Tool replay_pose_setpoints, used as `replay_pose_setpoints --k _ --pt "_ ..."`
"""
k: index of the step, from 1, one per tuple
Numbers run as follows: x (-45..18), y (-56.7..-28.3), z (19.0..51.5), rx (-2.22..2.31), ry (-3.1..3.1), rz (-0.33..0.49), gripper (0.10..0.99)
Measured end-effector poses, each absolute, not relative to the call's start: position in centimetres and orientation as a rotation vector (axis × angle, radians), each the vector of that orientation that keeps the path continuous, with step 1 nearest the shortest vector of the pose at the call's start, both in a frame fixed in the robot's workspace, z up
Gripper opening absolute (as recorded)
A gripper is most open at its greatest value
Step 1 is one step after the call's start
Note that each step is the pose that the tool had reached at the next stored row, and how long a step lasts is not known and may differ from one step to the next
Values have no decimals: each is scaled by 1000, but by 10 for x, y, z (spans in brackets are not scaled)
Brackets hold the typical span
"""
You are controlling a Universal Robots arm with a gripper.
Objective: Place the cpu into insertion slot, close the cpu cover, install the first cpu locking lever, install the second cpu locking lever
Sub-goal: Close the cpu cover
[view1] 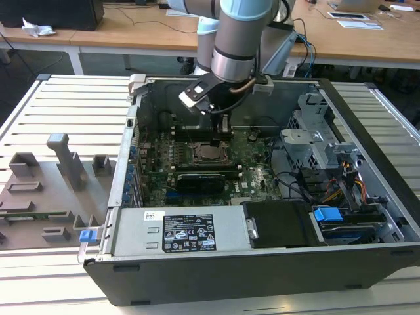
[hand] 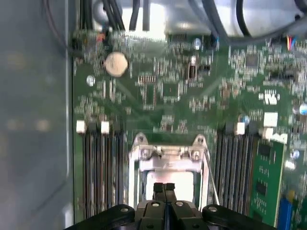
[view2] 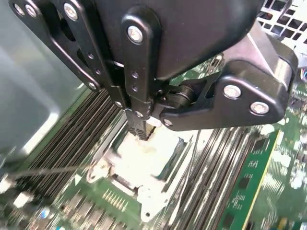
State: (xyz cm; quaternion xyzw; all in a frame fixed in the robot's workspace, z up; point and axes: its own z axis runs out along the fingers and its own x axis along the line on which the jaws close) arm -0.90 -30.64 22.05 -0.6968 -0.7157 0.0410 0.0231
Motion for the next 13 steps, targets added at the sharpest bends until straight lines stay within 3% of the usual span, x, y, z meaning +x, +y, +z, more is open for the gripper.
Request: replay_pose_setpoints --k 13 --pt "15 -306 237 -2146 -2205 156 106"
